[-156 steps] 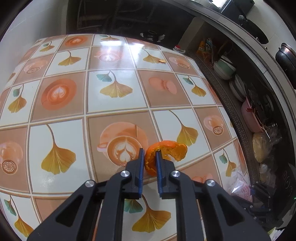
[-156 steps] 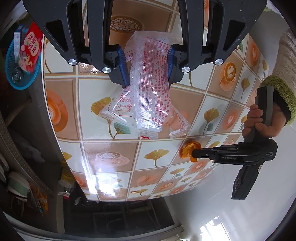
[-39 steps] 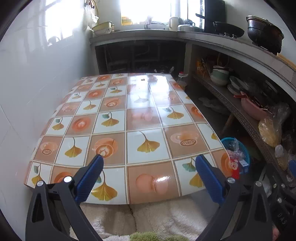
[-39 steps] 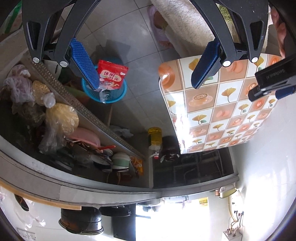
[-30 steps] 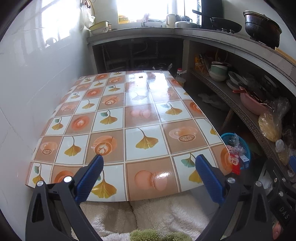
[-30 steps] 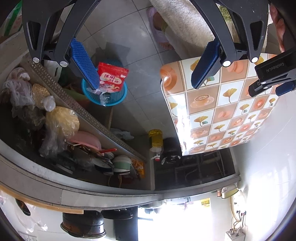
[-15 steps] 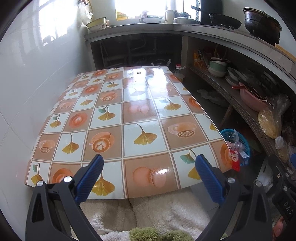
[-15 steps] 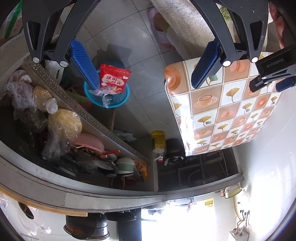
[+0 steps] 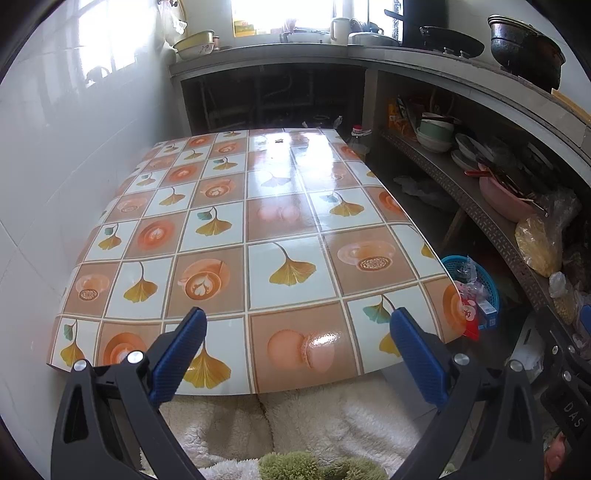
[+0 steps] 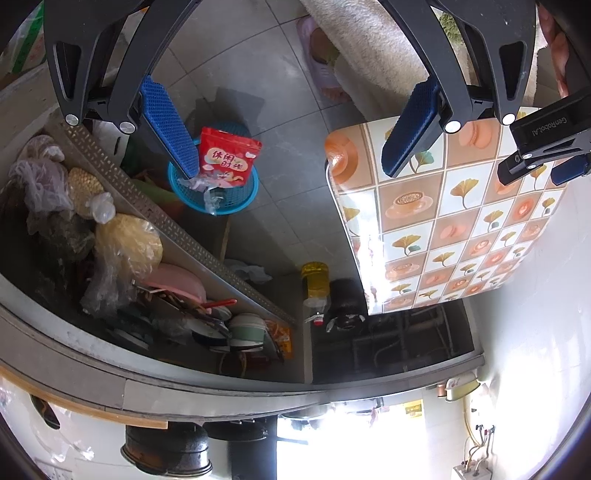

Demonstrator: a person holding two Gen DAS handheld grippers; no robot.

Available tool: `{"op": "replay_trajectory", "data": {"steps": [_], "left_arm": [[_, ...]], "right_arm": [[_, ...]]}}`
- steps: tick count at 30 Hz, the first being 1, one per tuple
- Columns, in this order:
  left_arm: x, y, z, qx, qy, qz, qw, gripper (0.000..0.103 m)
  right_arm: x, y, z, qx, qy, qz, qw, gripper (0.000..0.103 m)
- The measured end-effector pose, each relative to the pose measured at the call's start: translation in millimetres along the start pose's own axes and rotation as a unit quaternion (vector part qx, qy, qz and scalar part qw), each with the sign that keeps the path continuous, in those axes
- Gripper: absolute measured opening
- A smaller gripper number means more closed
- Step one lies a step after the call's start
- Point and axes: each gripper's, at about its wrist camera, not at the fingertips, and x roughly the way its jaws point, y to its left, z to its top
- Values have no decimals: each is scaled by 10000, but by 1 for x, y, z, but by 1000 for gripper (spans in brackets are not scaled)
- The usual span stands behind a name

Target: Collect trash

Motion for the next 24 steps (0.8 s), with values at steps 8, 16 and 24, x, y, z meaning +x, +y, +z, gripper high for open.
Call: {"op": "replay_trajectory", "data": {"steps": [8,16,24], "left_arm": [[0,7,-3,-88,47,-7,10000,97],[-2,6,-3,-64,27,-11,10000,97],[-2,7,-3,-59,24,-15,10000,97]], "right_arm": [[0,-1,-1,-126,40,-21,9999,95],[0,-11,3,-200,56,-70,9998,95],[2,-18,7,-267,92,-65,9996,95]]}}
